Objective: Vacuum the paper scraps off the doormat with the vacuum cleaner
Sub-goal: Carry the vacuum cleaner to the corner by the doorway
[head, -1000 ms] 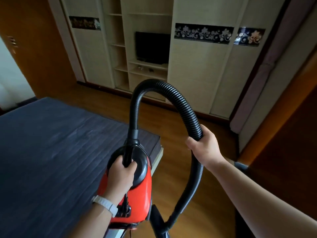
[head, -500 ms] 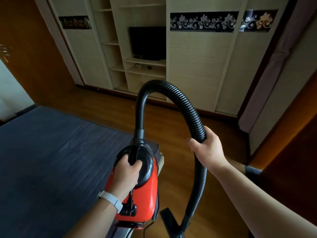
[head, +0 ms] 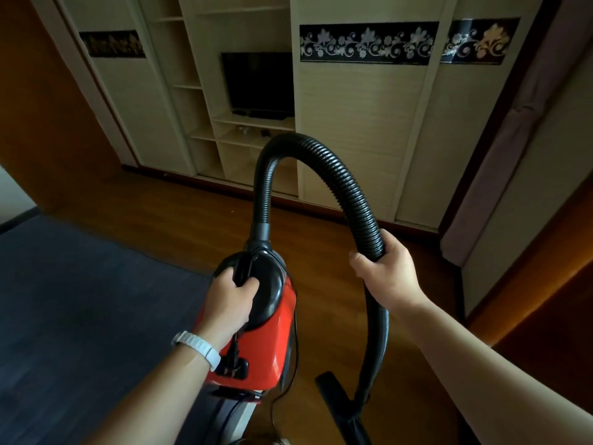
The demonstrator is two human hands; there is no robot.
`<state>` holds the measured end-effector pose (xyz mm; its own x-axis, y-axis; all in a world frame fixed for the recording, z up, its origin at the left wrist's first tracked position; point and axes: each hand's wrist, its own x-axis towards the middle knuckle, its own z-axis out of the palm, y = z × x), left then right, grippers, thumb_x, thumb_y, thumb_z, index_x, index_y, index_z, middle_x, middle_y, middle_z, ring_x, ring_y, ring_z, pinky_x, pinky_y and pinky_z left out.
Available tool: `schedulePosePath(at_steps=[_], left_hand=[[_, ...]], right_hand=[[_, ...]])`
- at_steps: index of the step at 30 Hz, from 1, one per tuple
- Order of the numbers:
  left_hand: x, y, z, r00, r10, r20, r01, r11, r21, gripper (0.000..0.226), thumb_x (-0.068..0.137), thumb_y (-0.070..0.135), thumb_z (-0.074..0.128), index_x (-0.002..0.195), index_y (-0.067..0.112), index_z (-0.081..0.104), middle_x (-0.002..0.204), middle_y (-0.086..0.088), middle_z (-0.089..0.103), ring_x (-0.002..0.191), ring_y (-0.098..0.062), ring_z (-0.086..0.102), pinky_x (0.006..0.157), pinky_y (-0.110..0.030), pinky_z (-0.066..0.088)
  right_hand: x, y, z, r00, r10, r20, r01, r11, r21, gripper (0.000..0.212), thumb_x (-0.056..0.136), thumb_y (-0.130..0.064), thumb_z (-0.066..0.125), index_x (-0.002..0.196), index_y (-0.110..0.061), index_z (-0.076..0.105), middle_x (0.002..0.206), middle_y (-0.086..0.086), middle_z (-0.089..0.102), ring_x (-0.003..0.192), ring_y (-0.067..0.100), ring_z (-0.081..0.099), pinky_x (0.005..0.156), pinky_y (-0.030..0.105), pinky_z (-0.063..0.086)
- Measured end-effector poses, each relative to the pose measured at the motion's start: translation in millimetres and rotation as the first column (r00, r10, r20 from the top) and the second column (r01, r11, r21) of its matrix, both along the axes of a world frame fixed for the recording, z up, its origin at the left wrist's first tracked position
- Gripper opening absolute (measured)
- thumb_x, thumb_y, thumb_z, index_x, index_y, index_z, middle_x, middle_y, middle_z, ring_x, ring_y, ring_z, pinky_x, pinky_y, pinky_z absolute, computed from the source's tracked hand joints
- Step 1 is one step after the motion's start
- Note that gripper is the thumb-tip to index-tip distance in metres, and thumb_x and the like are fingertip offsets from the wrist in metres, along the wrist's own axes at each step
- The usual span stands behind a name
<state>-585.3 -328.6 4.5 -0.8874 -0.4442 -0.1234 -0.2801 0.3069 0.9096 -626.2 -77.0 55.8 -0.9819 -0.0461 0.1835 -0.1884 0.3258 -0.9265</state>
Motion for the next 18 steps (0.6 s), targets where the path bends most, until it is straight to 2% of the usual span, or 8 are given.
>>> schedulePosePath(at_steps=[3,11,15,18], left_hand=[[-45.1,1.0,-9.7,1.0,-0.023,0.01,0.023,1.0,0.006,0.014,0.092,0.017,0.057,0.081,0.009,0.054,0.049,-0.003,0.045,0.04,-0.02,0.045,0.039,-0.027,0.038],[-191.0,-13.7,-40.7,0.997,-0.067,0.039,0.067,0.998,0.008,0.017,0.089,0.014,0.056,0.079,0.001,0.054,0.046,-0.005,0.046,0.037,-0.021,0.047,0.039,-0.029,0.039],[-266.5,-25.8,-36.9,0.992,-0.107,0.063,0.106,0.994,0.021,0.016,0.089,0.017,0.056,0.081,0.003,0.055,0.049,-0.004,0.048,0.039,-0.021,0.048,0.04,-0.028,0.04],[-317.5,-33.2,-31.1,0.99,-0.126,0.063,0.126,0.992,0.003,0.014,0.09,0.019,0.055,0.084,0.007,0.057,0.052,-0.006,0.05,0.039,-0.019,0.05,0.039,-0.027,0.041]], right_hand=[[-46.9,-1.4,-7.3,0.999,-0.048,0.001,0.048,0.998,0.037,0.017,0.082,-0.012,0.071,0.085,-0.02,0.056,0.077,0.017,0.065,0.061,0.017,0.057,0.049,0.026,0.048],[-183.4,-15.4,-27.6,0.995,-0.087,0.052,0.081,0.99,0.115,0.017,0.081,-0.01,0.07,0.083,-0.017,0.055,0.072,0.02,0.062,0.053,0.013,0.052,0.045,0.022,0.044],[-253.5,-29.3,-22.0,0.99,-0.135,0.041,0.128,0.983,0.131,0.019,0.082,-0.011,0.07,0.079,-0.019,0.053,0.076,0.023,0.065,0.051,0.012,0.05,0.044,0.021,0.043],[-301.3,-37.3,-18.2,0.989,-0.143,0.035,0.136,0.98,0.146,0.015,0.082,-0.014,0.07,0.085,-0.015,0.055,0.077,0.023,0.065,0.051,0.011,0.049,0.044,0.021,0.043]])
